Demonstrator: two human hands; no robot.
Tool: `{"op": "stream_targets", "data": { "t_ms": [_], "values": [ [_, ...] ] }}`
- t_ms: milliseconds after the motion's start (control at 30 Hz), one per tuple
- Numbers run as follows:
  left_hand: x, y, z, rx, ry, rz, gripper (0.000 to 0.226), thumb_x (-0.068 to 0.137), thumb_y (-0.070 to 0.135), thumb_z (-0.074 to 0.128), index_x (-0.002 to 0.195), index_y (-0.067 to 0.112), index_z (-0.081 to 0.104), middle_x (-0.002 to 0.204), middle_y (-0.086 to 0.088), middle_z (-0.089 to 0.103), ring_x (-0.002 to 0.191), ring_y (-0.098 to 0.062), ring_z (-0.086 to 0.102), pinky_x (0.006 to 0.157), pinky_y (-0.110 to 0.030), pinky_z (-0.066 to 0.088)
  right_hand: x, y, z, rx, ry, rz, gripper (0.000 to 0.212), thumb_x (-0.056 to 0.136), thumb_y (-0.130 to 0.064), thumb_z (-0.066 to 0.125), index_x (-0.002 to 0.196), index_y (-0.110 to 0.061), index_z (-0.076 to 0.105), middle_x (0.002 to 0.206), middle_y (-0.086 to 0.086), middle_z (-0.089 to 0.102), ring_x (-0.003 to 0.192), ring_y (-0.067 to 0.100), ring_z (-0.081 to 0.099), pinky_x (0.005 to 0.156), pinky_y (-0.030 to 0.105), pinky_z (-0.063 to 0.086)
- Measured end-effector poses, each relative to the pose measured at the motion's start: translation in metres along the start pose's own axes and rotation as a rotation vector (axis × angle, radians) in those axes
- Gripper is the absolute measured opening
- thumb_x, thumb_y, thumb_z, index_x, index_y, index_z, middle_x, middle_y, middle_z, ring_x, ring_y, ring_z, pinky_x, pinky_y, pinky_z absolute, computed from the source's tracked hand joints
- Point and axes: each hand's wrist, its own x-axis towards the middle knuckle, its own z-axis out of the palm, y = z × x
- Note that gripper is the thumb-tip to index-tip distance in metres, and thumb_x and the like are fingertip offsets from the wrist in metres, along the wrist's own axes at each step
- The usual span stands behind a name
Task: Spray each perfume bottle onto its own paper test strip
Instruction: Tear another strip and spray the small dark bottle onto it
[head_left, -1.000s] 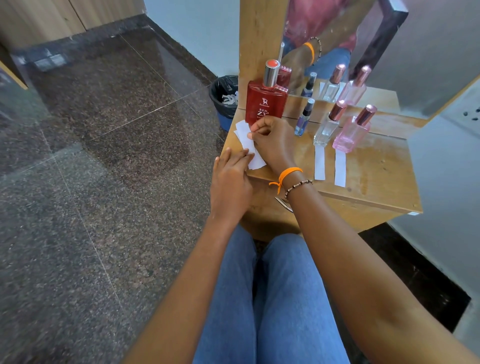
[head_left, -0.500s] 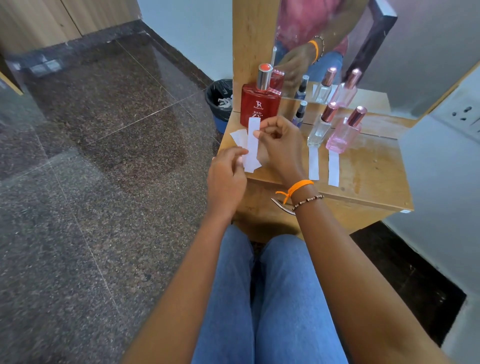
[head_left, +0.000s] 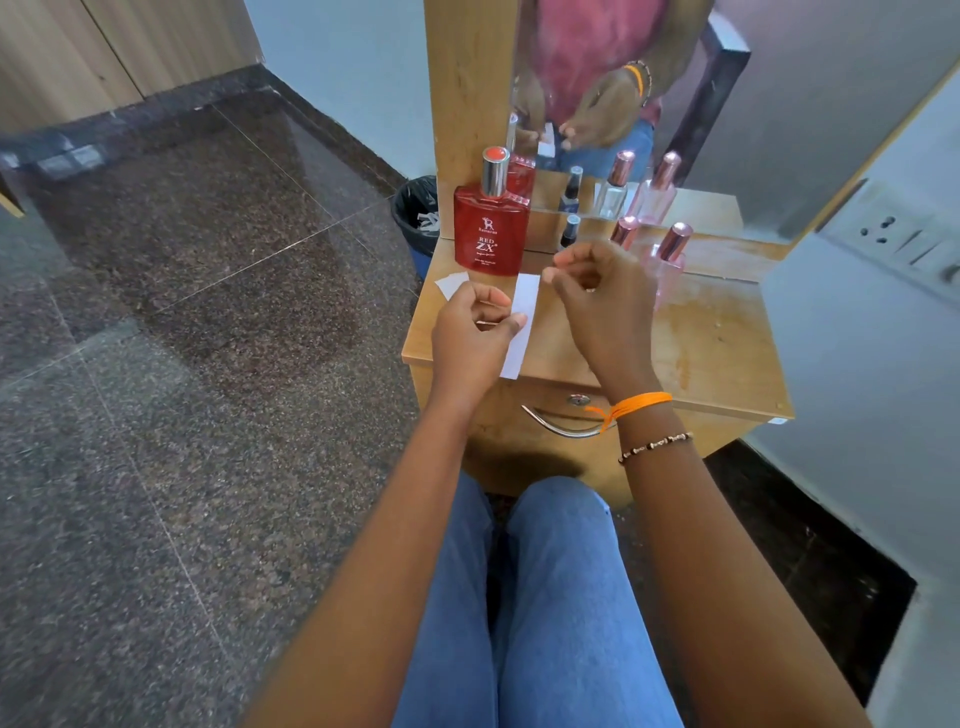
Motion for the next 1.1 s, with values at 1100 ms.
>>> {"op": "stream_targets", "data": {
  "t_ms": [1100],
  "values": [
    [0.001,-0.003,-0.004,0.023,-0.003,-0.011,0.016,0.079,0.023,0.072,0.095,0.022,0.072,0.083,0.016,0.067,0.076,0.001,0.06,0.069,-0.012,0.046,0.009,-0.013,-0.009,-0.423,-0.216,-0.077,0.017,0.075,-0.005,0.069,0.089,-0.009,0.061,0.087,0.005,0.069,0.084,0.024,0.062,0.07,0.03,0.047]
  ]
}}
